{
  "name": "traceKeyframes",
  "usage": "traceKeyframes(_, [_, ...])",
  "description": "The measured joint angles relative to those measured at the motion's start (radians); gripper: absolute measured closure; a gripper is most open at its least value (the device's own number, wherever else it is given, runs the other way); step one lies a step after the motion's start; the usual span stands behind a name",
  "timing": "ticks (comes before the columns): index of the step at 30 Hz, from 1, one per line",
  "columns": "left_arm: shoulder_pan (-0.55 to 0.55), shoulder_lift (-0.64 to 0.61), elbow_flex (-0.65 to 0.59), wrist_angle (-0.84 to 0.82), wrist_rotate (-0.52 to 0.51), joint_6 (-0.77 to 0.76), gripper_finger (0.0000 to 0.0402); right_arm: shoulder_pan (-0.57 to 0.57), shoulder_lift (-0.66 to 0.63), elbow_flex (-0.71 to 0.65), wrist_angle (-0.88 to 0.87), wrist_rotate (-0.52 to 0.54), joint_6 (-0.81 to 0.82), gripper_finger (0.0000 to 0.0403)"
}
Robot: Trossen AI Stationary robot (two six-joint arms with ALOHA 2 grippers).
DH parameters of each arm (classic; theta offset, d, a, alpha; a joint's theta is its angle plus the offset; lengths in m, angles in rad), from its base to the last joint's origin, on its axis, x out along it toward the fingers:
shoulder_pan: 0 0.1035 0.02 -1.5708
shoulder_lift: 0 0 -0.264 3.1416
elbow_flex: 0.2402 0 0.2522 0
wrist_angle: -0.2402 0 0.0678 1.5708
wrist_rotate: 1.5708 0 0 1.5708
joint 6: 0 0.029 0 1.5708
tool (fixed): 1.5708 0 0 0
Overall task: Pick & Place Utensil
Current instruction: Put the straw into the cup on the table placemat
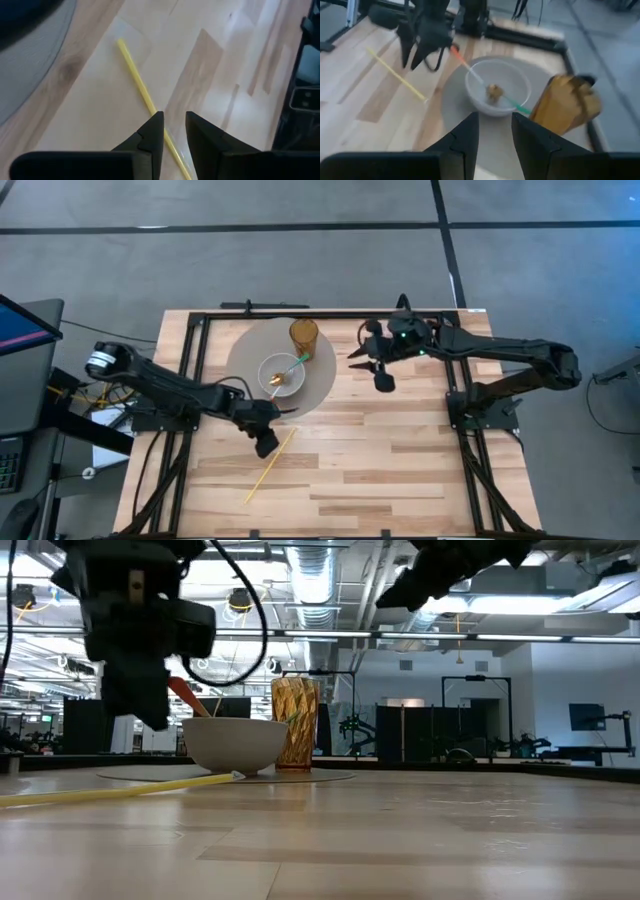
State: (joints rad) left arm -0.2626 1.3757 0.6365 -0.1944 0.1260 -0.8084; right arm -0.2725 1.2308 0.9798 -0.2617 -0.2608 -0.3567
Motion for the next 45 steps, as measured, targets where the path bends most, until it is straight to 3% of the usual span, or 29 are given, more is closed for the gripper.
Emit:
traceKeyframes(6, [0.000,0.090,0.000,0.036,-0.038,0.008,0.0287,-0.005,0.000,0.000,0.106,0.002,-0.087,0.0294])
traceKeyframes(17, [0.002,0.229,0.001,0.221,-0.103,0.103,0.0226,-0.005,0.000,0.000,0.120,0.001,-0.166,0.0294])
traceKeyframes(23, [0.001,0.229,0.002,0.219,-0.123,0.150,0.0232,-0.004,0.000,0.000,0.115,0.000,-0.166,0.0294])
traceKeyframes(35, [0.002,0.229,0.002,0.222,-0.156,0.236,0.0282,-0.004,0.000,0.000,0.113,0.000,-0.140,0.0294])
traceKeyframes(45, [0.002,0.239,0.000,0.231,-0.156,0.255,0.0255,-0.004,0.000,0.000,0.113,0.000,-0.140,0.0294])
